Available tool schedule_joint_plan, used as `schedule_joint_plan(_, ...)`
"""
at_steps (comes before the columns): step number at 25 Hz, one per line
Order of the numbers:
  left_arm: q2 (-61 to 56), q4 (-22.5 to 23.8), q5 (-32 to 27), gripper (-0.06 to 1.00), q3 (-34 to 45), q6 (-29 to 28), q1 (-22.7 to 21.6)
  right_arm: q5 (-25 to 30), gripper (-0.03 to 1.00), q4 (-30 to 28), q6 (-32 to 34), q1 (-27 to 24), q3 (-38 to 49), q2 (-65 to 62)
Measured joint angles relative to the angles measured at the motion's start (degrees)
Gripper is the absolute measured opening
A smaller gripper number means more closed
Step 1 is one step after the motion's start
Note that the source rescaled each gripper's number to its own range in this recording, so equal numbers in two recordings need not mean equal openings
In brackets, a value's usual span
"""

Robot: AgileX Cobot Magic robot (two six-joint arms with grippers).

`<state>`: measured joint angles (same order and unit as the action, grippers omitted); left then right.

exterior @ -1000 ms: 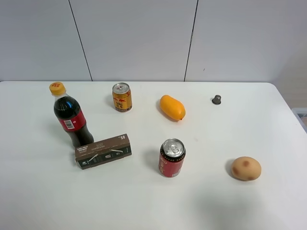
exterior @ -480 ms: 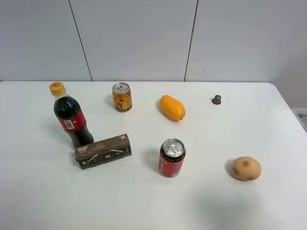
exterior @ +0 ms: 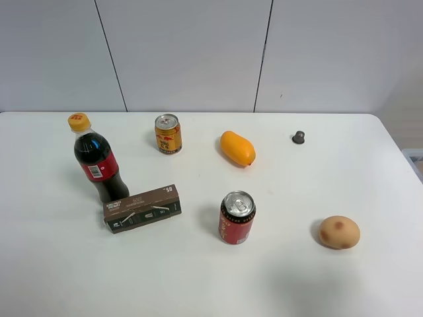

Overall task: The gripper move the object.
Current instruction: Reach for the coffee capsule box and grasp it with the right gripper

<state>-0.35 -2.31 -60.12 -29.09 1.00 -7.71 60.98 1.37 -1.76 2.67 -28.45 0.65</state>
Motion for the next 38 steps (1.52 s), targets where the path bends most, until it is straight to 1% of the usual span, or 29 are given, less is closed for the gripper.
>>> schedule_joint_plan(5, 0.0, 0.0, 0.0, 1.00, 0.0, 0.0, 0.0, 0.1, 1.00, 8.6, -5.4, 1.9, -0.6, 10.1)
schedule_joint_plan(7, 0.0, 0.0, 0.0, 1.00, 0.0, 0.0, 0.0, 0.3, 1.00, 10.2, -6.0, 3.8, -2.9, 14.8)
schedule_joint_plan(9, 0.0, 0.0, 0.0, 1.00, 0.0, 0.0, 0.0, 0.3, 1.00, 10.4, -6.1, 5.8, -6.3, 19.6)
schedule_joint_plan(15, 0.0, 0.0, 0.0, 1.00, 0.0, 0.0, 0.0, 0.3, 1.00, 4.7, -6.1, 13.6, -20.4, 36.2)
schedule_joint_plan(17, 0.0, 0.0, 0.0, 1.00, 0.0, 0.0, 0.0, 0.3, 1.00, 2.8, -6.1, 17.2, -26.0, 42.5)
schedule_joint_plan(19, 0.0, 0.0, 0.0, 1.00, 0.0, 0.0, 0.0, 0.3, 1.00, 1.8, -6.1, 19.9, -30.3, 48.4)
schedule_joint_plan(20, 0.0, 0.0, 0.0, 1.00, 0.0, 0.0, 0.0, 0.3, 1.00, 1.8, -6.1, 19.9, -30.3, 48.4)
schedule_joint_plan(25, 0.0, 0.0, 0.0, 1.00, 0.0, 0.0, 0.0, 0.5, 1.00, 1.1, -6.1, 26.9, -42.3, 63.0)
schedule_joint_plan(30, 0.0, 0.0, 0.0, 1.00, 0.0, 0.0, 0.0, 1.7, 1.00, -4.1, -6.1, 33.9, -53.8, 76.6)
schedule_joint_plan(35, 0.0, 0.0, 0.0, 1.00, 0.0, 0.0, 0.0, 2.9, 1.00, -5.8, -6.3, 38.8, -62.9, 86.7)
schedule_joint_plan(38, 0.0, 0.0, 0.0, 1.00, 0.0, 0.0, 0.0, 2.5, 1.00, -5.8, -7.5, 40.9, -65.5, 91.1)
